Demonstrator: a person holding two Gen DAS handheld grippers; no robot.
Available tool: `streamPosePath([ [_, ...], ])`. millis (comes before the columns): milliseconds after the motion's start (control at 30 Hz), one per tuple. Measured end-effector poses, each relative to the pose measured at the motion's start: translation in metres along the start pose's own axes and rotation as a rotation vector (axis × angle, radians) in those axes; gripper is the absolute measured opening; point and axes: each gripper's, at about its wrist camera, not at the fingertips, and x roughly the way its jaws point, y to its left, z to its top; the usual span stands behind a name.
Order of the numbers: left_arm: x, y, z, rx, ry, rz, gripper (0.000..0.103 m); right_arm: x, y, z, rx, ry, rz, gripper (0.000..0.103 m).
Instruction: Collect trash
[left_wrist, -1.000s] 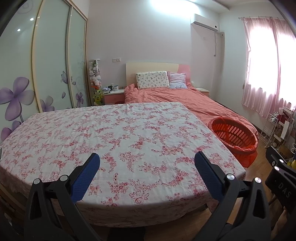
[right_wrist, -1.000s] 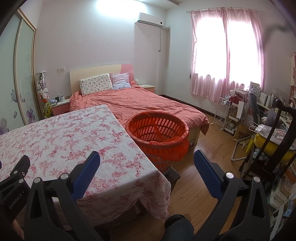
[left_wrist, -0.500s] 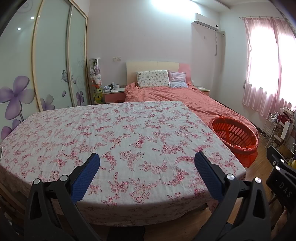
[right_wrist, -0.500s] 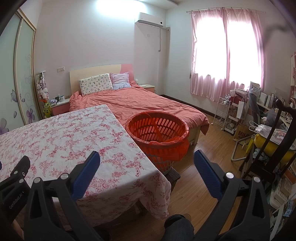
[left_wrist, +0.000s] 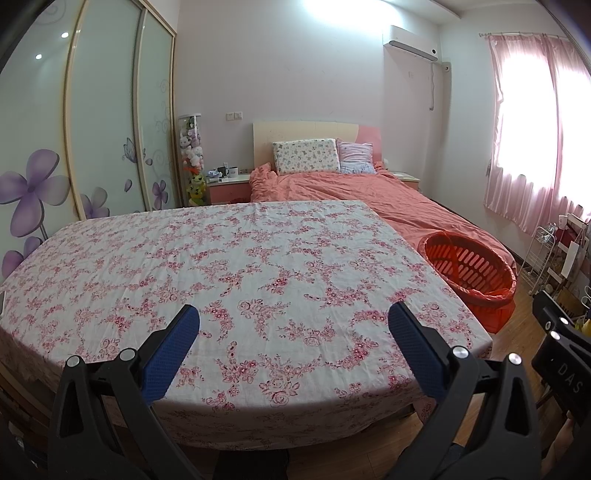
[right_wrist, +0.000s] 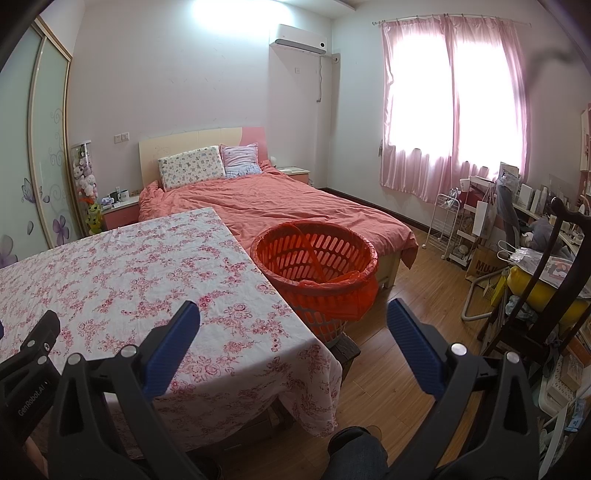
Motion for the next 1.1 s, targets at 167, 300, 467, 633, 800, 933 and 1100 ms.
streamPosePath([
  [167, 0.0001, 0.0001, 0.0003, 0.001, 0.0, 0.0, 0.101, 0.0004, 0.0001, -0.0002, 0.0, 0.001, 0.0, 0.099],
  [300, 0.0001, 0.0005, -0.0001, 0.001, 0.0, 0.001, 0.101, 0.0004, 0.0003, -0.0002, 0.0, 0.001, 0.0, 0.099],
  [467, 0.0003, 0.0008, -0.0007, 0.0, 0.0, 0.001, 0.101, 0.0003, 0.0004, 0.0, -0.001, 0.001, 0.0, 0.099],
  [633, 0.0008, 0.0019, -0.003, -0.003, 0.003, 0.007, 0.101, 0.0002, 0.0008, 0.0003, -0.001, 0.0, 0.0, 0.099],
  [800, 0.0017, 0.0017, -0.0042, -0.005, 0.006, 0.012, 0.101, 0.0001, 0.0008, 0.0003, -0.001, 0.0, 0.0, 0.099],
  [933, 0.0018, 0.002, -0.0043, -0.004, 0.007, 0.011, 0.101, 0.0, 0.0009, 0.0005, 0.0, 0.0, 0.0, 0.099],
  [1100, 0.002, 0.0016, -0.0041, -0.004, 0.007, 0.013, 0.101, 0.0005, 0.0012, 0.0008, -0.001, 0.0, 0.001, 0.099],
])
